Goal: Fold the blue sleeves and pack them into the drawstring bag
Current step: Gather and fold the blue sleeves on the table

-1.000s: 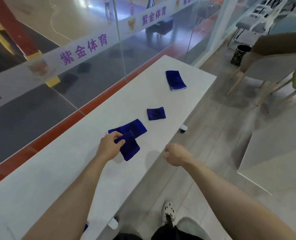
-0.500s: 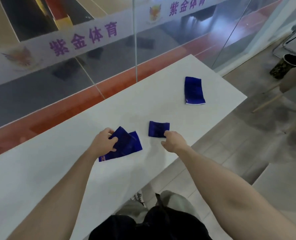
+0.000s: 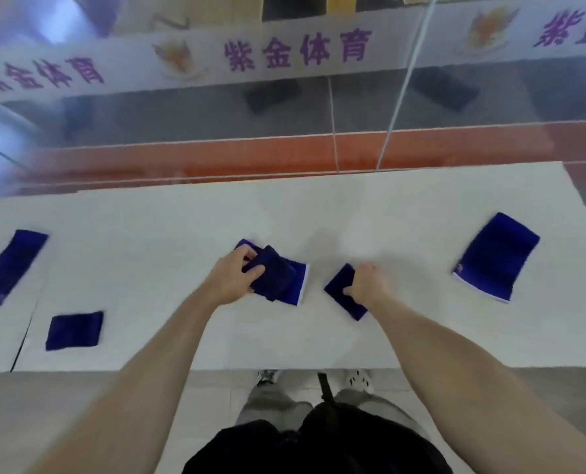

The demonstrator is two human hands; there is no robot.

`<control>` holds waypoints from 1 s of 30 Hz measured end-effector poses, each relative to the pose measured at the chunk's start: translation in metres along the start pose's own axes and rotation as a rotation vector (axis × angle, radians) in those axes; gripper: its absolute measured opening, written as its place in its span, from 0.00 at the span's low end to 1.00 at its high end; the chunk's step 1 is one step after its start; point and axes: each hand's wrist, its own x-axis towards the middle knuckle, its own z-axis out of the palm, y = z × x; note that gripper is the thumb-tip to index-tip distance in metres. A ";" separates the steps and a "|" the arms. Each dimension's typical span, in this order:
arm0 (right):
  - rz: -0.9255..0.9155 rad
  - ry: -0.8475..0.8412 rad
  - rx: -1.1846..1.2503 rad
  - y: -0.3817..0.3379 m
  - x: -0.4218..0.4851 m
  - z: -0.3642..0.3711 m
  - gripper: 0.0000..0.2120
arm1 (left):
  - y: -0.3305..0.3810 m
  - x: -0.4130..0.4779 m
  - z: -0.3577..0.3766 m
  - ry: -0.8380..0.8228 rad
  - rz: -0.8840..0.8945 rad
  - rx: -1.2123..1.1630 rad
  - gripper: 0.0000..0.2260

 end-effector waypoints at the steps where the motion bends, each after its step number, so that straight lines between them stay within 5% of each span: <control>1: -0.024 -0.017 0.030 0.003 0.000 -0.001 0.28 | -0.003 -0.009 0.006 0.024 -0.022 -0.025 0.05; 6: -0.281 -0.046 0.134 0.013 -0.019 -0.026 0.09 | -0.010 -0.044 0.042 0.105 -0.113 -0.199 0.04; 14: -0.715 -0.123 0.071 0.006 -0.101 -0.096 0.05 | 0.022 -0.063 0.087 0.154 -0.074 -0.298 0.09; 30: -0.569 0.282 0.371 0.011 -0.126 -0.102 0.07 | 0.101 -0.073 0.097 -0.076 0.054 -0.493 0.13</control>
